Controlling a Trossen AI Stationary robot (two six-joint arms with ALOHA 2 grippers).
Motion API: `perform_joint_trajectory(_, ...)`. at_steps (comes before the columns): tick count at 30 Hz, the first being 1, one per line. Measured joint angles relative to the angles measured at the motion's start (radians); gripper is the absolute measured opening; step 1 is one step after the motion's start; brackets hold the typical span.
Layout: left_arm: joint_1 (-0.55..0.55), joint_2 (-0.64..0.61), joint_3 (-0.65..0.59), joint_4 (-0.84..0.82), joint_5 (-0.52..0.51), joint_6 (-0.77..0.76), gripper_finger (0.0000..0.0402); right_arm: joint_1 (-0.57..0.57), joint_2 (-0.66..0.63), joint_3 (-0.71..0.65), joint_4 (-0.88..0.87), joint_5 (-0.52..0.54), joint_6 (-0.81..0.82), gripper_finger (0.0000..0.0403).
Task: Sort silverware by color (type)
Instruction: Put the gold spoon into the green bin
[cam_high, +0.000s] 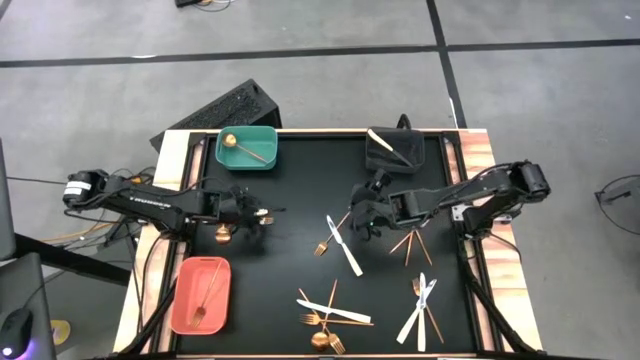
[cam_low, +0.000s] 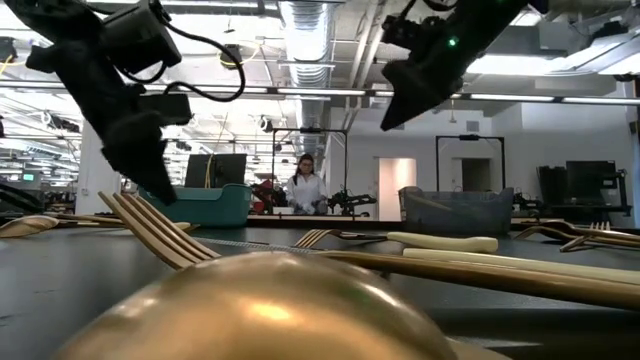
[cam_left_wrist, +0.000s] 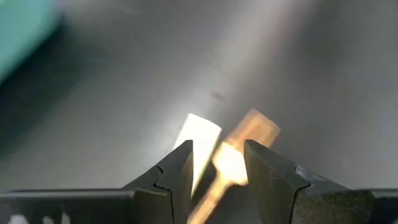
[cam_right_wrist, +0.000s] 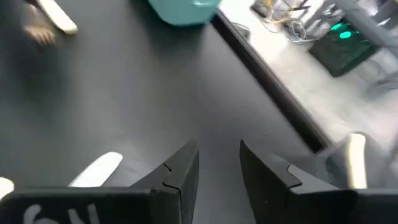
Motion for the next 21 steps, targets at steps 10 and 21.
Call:
perform_joint_trajectory(10,0.001,0.0,0.0,-0.208,0.101,0.033,0.0128,-0.079,0.022,0.001,-0.004,0.003,0.007,0.0143)
perform_joint_trajectory(21,0.002,0.0,0.006,-0.175,-0.039,0.022,0.0128,-0.097,0.029,0.0,-0.042,0.002,0.002,0.0143)
